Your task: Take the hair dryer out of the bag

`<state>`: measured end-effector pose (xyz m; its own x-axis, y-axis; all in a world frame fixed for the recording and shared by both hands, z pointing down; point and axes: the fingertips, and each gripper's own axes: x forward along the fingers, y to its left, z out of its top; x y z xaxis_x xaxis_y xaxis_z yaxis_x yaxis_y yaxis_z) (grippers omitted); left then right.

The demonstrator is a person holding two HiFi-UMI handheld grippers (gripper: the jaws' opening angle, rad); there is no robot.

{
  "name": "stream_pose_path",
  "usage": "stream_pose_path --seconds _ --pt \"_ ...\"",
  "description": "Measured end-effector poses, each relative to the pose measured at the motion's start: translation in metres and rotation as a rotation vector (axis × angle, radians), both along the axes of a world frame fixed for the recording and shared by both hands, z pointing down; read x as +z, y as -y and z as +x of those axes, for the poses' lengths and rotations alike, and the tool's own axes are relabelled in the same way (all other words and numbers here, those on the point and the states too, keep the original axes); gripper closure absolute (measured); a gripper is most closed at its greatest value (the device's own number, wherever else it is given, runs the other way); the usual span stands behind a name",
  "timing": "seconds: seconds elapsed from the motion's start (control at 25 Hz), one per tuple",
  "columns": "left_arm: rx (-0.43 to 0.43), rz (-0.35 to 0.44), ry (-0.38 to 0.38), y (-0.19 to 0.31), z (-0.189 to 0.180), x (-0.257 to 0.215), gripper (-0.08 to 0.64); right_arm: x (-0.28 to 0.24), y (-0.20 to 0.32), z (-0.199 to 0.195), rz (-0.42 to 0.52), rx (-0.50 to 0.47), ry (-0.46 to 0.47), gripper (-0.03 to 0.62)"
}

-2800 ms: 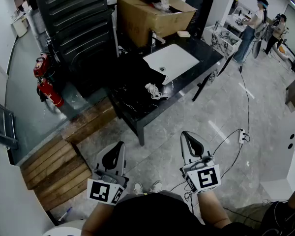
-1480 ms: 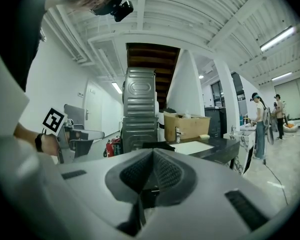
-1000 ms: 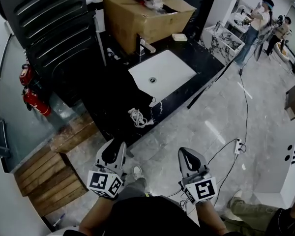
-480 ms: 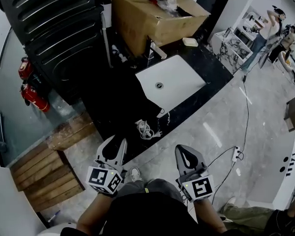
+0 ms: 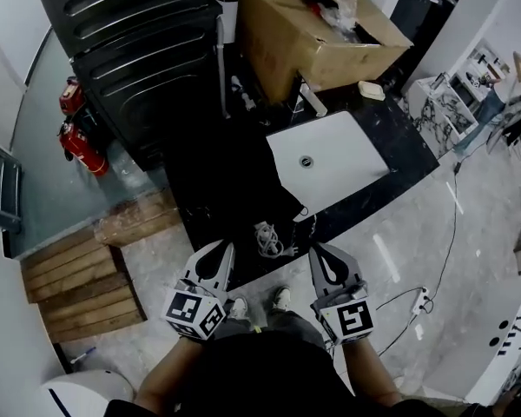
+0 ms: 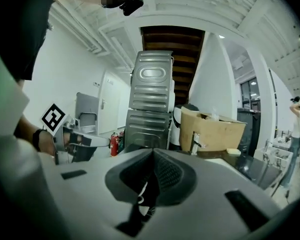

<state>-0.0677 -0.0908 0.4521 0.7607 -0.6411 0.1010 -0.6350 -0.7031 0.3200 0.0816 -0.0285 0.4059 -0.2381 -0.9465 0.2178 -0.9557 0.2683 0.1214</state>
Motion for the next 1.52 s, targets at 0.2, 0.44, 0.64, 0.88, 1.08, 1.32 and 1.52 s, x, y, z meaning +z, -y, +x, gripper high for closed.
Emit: stream_pose_path --seconds 0.2,0.44,0.64,0.88,1.08,1.32,1.52 --pt "-0.093 -0.033 0.015 0.004 -0.001 0.006 0.531 0.022 0.03 0.008 -0.035 -0.108 -0.067 0.58" --pt "-0.19 -0.08 0.025 0.0 -0.001 0.021 0.531 0.051 0.065 0.008 -0.064 -0.267 -0.234 0.578" --pt "-0.226 -0.11 0.036 -0.007 0.003 0.033 0.529 0.087 0.088 0.001 -0.09 -0.413 -0.437 0.515" --pt "-0.284 -0.122 0.037 -0.013 0.004 0.038 0.529 0.127 0.102 -0.018 -0.079 -0.579 -0.662 0.397" --pt "-0.316 -0.137 0.031 -0.017 0.007 0.043 0.529 0.147 0.111 -0.024 -0.03 -0.649 -0.854 0.376" --pt "-0.322 -0.17 0.015 -0.02 0.013 0.052 0.525 0.168 0.126 -0.025 -0.026 -0.691 -0.968 0.408" --pt "-0.303 -0.268 -0.039 -0.021 0.021 0.067 0.408 0.154 0.137 -0.028 -0.059 -0.669 -0.783 0.569"
